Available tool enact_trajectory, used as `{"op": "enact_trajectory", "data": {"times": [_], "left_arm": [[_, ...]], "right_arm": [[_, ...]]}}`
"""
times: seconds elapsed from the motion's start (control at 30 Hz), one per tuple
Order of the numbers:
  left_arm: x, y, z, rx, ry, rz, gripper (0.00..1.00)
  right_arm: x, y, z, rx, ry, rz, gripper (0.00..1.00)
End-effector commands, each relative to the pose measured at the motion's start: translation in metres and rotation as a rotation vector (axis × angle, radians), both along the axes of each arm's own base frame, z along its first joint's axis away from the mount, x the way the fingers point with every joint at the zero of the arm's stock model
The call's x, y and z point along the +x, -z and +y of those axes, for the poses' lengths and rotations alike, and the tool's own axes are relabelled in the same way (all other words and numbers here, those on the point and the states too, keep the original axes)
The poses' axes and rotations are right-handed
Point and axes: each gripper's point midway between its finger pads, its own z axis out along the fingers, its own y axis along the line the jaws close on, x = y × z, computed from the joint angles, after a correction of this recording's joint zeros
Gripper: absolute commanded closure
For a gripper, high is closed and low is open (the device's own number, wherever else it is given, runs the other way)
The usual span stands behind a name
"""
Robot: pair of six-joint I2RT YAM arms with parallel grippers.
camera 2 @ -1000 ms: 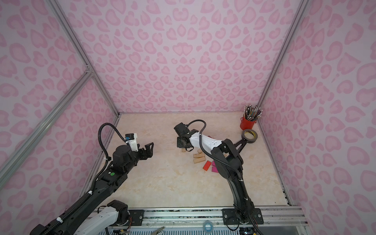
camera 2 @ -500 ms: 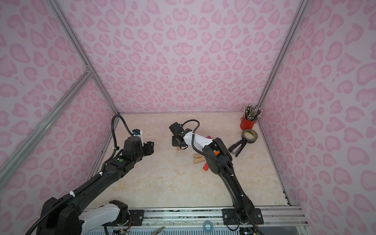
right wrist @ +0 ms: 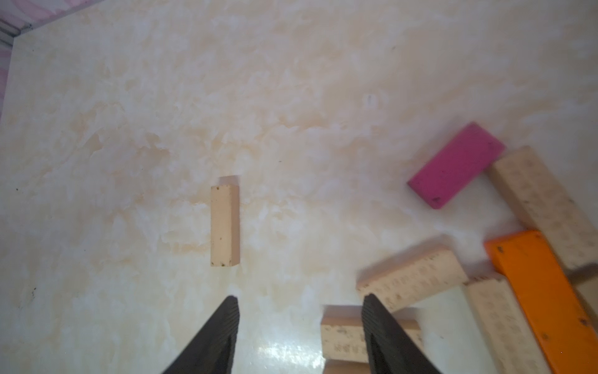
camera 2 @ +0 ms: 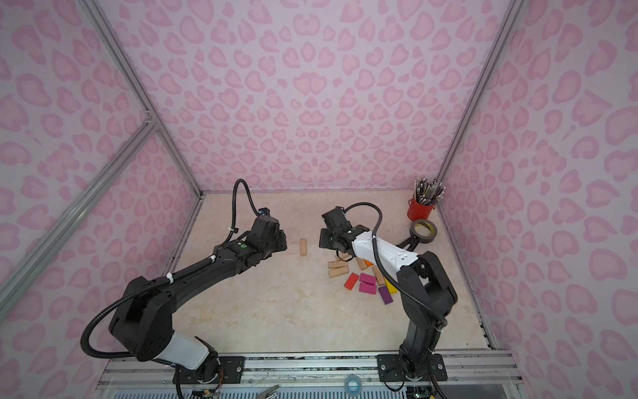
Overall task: Assemble the letter k with building blocks
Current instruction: Place the building block at the center of the board, then pick up the building block from the center of the board.
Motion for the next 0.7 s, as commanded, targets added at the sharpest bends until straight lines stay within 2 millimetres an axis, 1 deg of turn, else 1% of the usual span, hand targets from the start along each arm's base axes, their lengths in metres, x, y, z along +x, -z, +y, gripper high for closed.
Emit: {"op": "enact_trajectory", "data": {"times": [0.0,0.1,0.23,0.3,0.4,0.53,0.67], "left_arm": [[0.009,0.014,-0.013,0.038,0.004,0.052,0.57],[0.02,0.033,-0.028,0.075,0.026,0.102,0.58],[0.031,0.05,-0.05,0.124,0.061,0.139,0.58],[0.034,0.059,-0.055,0.154,0.062,0.152,0.58],[0.038,0.073,-0.059,0.174,0.061,0.173,0.57],[0.04,0.092,-0.06,0.204,0.058,0.208,0.54],[0.04,0.104,-0.062,0.212,0.065,0.229,0.54]], "right_arm": [[-0.015,-0.013,-0.021,-0.023,-0.005,-0.073,0.25],[-0.034,-0.017,-0.038,-0.03,0.006,-0.083,0.15],[-0.047,-0.012,-0.05,-0.045,0.018,-0.068,0.12],[-0.049,-0.01,-0.052,-0.046,0.021,-0.063,0.11],[-0.05,-0.006,-0.052,-0.052,0.018,-0.054,0.1],[-0.05,-0.004,-0.051,-0.061,0.007,-0.048,0.09],[-0.049,-0.004,-0.052,-0.071,0.004,-0.052,0.09]]}}
